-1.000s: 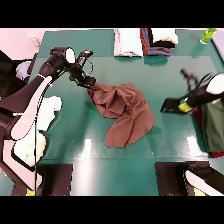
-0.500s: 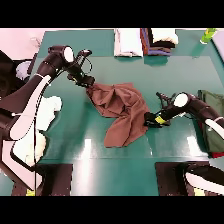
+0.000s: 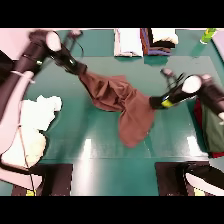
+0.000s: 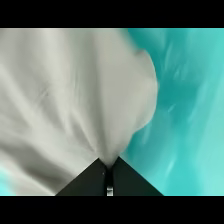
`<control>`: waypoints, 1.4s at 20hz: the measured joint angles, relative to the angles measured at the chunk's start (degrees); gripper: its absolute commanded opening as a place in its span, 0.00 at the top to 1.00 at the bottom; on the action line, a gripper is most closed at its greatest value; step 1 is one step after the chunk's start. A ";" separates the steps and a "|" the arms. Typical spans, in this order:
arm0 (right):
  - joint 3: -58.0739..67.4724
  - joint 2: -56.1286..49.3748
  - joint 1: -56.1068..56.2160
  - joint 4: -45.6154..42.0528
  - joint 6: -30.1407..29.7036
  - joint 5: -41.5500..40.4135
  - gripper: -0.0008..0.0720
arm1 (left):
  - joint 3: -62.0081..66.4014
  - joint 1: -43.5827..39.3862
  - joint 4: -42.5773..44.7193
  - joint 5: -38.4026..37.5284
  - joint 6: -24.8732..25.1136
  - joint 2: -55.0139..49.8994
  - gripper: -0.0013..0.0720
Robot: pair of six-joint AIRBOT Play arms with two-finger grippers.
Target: Fold the shirts.
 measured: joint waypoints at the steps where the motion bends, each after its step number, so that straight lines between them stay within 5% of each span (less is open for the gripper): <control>1: 3.78 2.43 -0.87 -1.68 0.00 1.60 0.96 | 0.87 0.00 0.94 0.35 0.04 3.56 0.95; 10: 36.76 18.64 -8.11 -6.25 -1.57 10.60 0.96 | 6.19 0.00 3.87 6.03 0.42 37.88 0.95; 15: 49.55 18.34 -13.00 -6.16 -2.45 14.97 0.96 | 6.58 -0.02 3.89 13.11 -0.26 45.83 0.95; 22: 44.17 8.41 -14.84 -2.86 -2.82 26.10 0.96 | 6.60 0.00 5.09 3.89 1.46 29.79 0.95; 28: 22.71 -3.48 -11.52 -2.64 -3.19 18.40 0.96 | 2.25 0.00 5.09 -1.99 2.56 4.20 0.95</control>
